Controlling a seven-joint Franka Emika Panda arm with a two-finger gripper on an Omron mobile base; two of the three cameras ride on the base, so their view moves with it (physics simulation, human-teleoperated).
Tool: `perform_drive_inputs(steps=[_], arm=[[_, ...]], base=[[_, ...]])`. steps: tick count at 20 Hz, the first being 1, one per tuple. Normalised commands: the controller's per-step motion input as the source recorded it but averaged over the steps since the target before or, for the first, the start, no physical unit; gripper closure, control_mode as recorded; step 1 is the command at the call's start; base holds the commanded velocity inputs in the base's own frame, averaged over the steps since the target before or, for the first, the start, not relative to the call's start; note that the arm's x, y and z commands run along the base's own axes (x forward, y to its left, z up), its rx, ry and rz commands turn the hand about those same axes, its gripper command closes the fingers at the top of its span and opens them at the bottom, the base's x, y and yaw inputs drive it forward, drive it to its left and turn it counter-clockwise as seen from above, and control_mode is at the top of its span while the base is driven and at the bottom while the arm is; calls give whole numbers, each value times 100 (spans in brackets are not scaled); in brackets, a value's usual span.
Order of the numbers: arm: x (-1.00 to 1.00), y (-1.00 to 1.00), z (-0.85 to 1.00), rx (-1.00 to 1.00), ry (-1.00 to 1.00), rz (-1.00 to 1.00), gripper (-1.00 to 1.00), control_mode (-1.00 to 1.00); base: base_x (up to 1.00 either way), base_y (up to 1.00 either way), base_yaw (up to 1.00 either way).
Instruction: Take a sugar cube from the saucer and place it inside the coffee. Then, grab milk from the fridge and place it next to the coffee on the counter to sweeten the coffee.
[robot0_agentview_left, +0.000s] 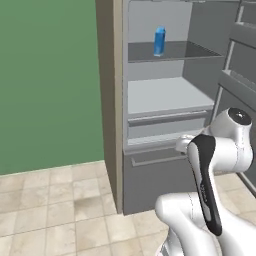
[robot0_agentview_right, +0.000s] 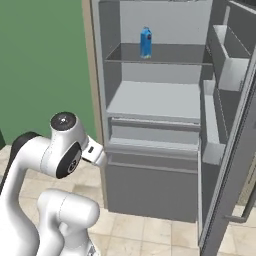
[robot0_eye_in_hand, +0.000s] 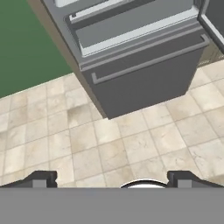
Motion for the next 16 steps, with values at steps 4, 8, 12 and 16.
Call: perform_drive_inputs(steps=[4, 8, 12, 16], arm=[[0, 0, 0, 0, 0, 0, -100, 100], [0, 0, 0, 0, 0, 0, -100, 100], [0, 0, 0, 0, 0, 0, -100, 100], [0, 0, 0, 0, 0, 0, -100, 100]], base=[[100, -25, 0], [100, 0, -14], [82, -29, -6], [40, -38, 0]])
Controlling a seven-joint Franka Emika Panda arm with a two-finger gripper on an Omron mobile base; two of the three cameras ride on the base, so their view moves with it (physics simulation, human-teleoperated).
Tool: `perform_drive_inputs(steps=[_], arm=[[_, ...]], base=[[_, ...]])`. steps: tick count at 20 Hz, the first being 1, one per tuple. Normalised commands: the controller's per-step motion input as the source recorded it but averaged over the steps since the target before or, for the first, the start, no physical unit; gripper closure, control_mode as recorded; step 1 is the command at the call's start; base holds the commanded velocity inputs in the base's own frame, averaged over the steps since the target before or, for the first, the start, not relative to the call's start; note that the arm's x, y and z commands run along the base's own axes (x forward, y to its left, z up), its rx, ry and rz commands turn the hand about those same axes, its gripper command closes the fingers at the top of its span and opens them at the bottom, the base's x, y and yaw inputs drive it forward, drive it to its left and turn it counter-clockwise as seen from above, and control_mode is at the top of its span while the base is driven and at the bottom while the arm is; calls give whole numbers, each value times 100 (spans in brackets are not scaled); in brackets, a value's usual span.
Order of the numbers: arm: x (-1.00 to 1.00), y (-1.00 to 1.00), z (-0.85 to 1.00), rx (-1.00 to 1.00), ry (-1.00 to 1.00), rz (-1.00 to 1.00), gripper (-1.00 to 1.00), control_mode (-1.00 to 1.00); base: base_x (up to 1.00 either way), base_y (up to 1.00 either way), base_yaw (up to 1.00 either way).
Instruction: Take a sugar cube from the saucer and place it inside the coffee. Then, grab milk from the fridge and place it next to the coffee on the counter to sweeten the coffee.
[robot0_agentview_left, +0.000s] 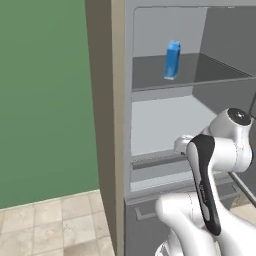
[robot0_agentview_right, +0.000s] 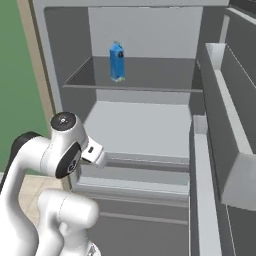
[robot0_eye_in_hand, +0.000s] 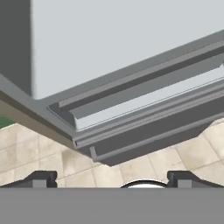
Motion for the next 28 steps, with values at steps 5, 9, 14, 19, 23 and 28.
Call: perform_drive_inputs(steps=[5, 9, 14, 19, 23, 28], arm=[[0, 0, 0, 0, 0, 0, -100, 100], [0, 0, 0, 0, 0, 0, -100, 100], [0, 0, 0, 0, 0, 0, -100, 100], [0, 0, 0, 0, 0, 0, -100, 100], [1, 0, 38, 0, -5, -9, -100, -100], [0, 0, 84, -2, -14, -14, -100, -100]], base=[[43, -17, 0], [40, -2, 0], [32, -8, 0], [17, -8, -3], [2, 0, -2], [0, 0, 0]])
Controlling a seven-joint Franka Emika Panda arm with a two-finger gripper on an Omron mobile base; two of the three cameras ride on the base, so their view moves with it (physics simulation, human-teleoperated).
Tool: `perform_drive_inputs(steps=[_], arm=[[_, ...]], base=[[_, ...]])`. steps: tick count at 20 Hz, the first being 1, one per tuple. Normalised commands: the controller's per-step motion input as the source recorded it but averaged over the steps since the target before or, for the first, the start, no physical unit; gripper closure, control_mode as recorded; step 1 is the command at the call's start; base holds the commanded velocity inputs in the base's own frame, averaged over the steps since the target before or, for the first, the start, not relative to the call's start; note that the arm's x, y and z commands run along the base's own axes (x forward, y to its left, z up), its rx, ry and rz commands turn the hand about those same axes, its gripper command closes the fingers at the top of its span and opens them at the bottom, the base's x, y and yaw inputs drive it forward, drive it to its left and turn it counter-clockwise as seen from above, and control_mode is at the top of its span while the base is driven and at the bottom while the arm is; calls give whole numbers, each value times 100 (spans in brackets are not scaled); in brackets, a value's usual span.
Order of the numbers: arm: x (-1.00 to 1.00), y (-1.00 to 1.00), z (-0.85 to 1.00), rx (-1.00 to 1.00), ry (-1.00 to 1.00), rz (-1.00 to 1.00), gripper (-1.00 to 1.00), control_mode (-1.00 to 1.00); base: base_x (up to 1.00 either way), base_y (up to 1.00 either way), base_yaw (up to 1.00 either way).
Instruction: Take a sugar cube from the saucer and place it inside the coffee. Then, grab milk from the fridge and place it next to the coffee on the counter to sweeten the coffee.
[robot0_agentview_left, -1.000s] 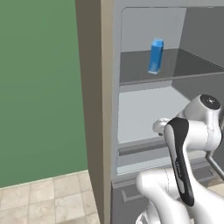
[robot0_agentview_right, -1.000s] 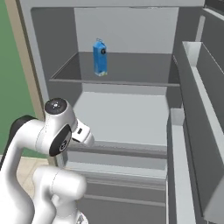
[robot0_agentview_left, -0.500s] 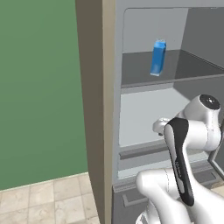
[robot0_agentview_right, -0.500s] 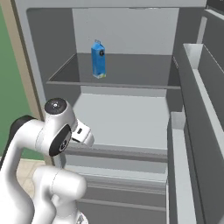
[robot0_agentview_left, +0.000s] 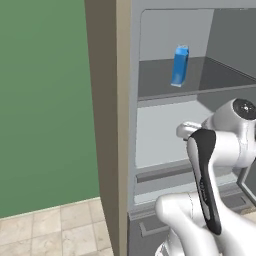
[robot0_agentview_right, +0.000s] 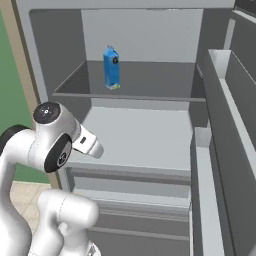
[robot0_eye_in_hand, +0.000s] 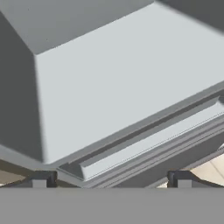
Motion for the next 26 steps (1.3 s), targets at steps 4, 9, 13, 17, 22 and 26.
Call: perform_drive_inputs(steps=[4, 9, 13, 17, 22, 26], arm=[[0, 0, 96, -7, -15, -21, -100, -100], [3, 1, 100, -8, -13, -21, -100, -100], [29, 0, 92, -4, -6, -17, -100, -100], [64, -2, 46, 0, 0, -1, -100, -100], [58, 0, 20, 0, 4, 0, -100, -100], [48, -11, -7, -1, 1, 0, -100, -100]], base=[[0, 0, 0], [0, 0, 0], [0, 0, 0], [0, 0, 0], [0, 0, 0], [0, 0, 0]])
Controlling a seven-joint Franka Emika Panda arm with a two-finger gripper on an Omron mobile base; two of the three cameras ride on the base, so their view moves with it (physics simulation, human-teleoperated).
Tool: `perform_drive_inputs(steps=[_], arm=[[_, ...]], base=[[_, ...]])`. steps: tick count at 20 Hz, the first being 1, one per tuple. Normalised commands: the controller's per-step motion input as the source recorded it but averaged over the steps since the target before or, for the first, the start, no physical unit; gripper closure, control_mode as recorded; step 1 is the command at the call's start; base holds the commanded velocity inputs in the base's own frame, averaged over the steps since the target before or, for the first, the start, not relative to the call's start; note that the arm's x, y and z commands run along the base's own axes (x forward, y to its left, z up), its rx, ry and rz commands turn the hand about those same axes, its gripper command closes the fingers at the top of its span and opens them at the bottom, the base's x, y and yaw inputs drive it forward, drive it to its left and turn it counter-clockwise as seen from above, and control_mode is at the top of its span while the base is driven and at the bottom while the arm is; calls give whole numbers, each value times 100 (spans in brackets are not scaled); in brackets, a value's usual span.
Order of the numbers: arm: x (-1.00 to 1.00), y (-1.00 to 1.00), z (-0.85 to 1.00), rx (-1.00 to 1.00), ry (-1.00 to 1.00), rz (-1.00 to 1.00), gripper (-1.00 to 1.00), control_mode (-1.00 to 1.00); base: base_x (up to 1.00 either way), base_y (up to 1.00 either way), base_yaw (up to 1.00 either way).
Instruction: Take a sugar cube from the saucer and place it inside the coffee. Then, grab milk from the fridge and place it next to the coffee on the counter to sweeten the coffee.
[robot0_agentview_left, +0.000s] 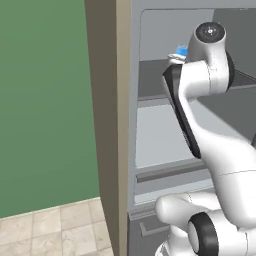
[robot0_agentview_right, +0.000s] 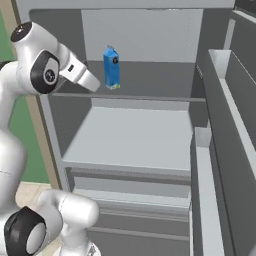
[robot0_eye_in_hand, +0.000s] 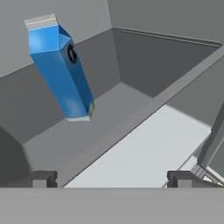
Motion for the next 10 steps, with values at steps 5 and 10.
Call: perform_drive_inputs(steps=[5, 10], arm=[[58, -14, -19, 0, 0, 3, -100, -100], [62, -2, -2, 0, 0, 0, -100, -100]], base=[[0, 0, 0], [0, 0, 0]])
